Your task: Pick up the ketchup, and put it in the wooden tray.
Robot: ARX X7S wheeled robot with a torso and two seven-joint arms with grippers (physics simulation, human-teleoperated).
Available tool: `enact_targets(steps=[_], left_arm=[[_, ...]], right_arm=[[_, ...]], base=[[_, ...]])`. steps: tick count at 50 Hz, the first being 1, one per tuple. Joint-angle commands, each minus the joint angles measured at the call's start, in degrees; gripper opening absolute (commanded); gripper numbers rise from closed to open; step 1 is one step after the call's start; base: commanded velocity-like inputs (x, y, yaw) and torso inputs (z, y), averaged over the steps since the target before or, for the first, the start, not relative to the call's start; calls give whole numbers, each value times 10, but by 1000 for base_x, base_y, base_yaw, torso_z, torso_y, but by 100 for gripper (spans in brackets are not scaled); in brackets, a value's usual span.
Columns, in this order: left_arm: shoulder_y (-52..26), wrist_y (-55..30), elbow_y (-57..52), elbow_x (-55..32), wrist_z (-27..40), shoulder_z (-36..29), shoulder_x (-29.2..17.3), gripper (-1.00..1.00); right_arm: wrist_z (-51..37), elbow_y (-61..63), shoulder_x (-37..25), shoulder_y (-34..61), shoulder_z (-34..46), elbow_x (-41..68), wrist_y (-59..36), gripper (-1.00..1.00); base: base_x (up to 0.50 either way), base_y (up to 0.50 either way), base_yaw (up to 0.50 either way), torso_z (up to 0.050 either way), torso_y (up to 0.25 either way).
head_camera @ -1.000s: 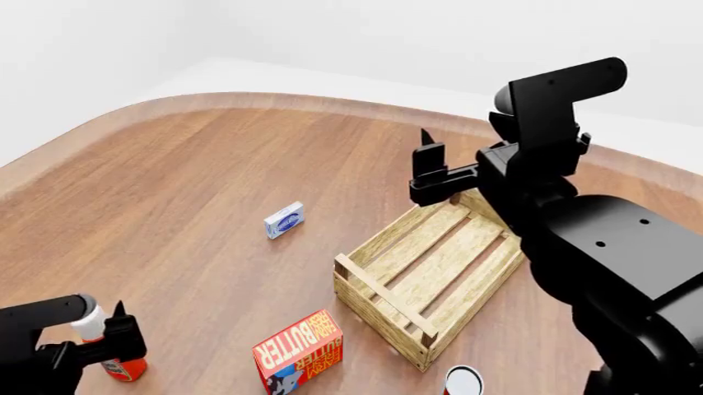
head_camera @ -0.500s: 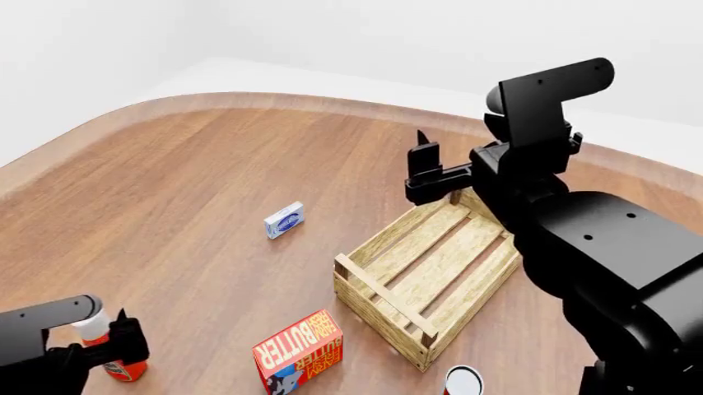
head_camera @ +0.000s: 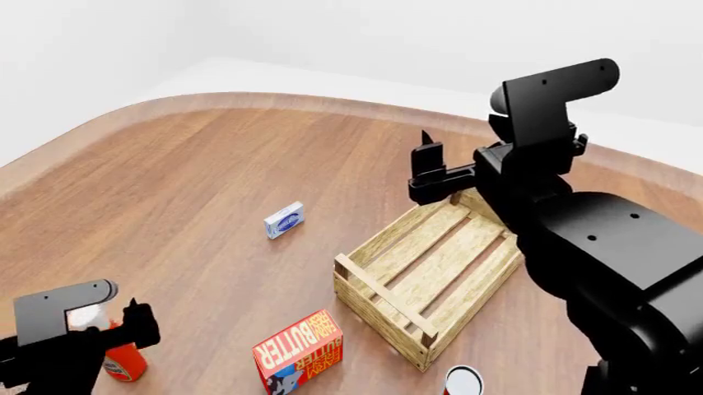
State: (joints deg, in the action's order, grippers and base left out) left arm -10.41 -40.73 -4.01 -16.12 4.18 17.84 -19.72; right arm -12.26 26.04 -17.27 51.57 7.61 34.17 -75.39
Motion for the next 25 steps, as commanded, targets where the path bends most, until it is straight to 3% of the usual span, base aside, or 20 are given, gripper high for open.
enact_targets(steps=[1, 5, 6, 16, 25], left_arm=[[-48, 20, 80, 14, 6, -20, 4, 100], [-63, 19, 112, 16, 9, -23, 6, 100], [-67, 21, 122, 17, 10, -23, 7, -100], [-97, 26, 162, 12, 13, -19, 12, -100], [-108, 12, 94, -11, -2, -13, 1, -100]], right_arm=[[-12, 12, -3, 2, -11, 7, -17, 100], [-19, 28, -4, 3, -23, 15, -34, 100], [-22, 32, -5, 3, -27, 17, -39, 100], [-36, 52, -5, 4, -46, 27, -60, 100], [-42, 62, -5, 10, -61, 36, -65, 100]], base=[[0, 0, 0, 0, 0], [0, 0, 0, 0, 0], [0, 0, 0, 0, 0], [0, 0, 0, 0, 0], [0, 0, 0, 0, 0]])
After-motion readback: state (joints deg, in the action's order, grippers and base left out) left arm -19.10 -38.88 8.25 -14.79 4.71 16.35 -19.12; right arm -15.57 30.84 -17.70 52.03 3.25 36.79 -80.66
